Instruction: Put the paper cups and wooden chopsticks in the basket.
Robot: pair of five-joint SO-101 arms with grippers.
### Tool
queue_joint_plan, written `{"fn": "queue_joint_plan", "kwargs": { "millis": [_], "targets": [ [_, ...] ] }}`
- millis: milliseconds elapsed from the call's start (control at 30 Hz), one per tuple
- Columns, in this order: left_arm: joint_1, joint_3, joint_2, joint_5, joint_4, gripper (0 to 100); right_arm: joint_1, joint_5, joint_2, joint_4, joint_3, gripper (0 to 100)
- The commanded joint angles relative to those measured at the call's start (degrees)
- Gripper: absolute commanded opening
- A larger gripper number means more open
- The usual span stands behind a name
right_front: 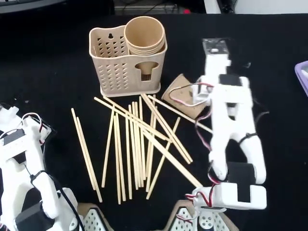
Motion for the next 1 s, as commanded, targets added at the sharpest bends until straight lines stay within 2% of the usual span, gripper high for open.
{"fn": "queue_joint_plan", "kwargs": {
  "millis": [0,133,267,333,500,667,733,967],
  "targets": [
    [0.4,-0.84,-1.93,0.0,-0.7,16,1.14,-0.79,-0.4,5.19,-7.96,3.0],
    [0.4,-0.75,-1.93,0.0,-0.7,16,-2.64,-8.26,0.13,5.89,-16.31,5.0],
    [0.4,-0.75,-1.93,0.0,-0.7,16,-9.58,-18.29,3.12,0.79,-18.33,16.2],
    [0.22,-0.57,-1.93,0.0,-0.7,16,-11.96,-21.01,6.37,-1.93,-18.51,19.9],
    [0.31,-0.57,-1.93,0.0,-0.7,16,-13.8,-23.82,14.37,-5.71,-20.88,20.1],
    [0.31,-0.66,-1.93,0.0,-0.7,16,-13.98,-23.3,18.07,-0.26,-25.54,20.1],
    [0.31,-0.66,-1.93,0.0,-0.7,16,-13.63,-20.31,18.68,4.04,-27.74,19.4],
    [0.22,-0.66,-1.93,0.0,-0.7,16,-9.49,-6.51,19.12,11.52,-30.37,2.3]
  ]
}}
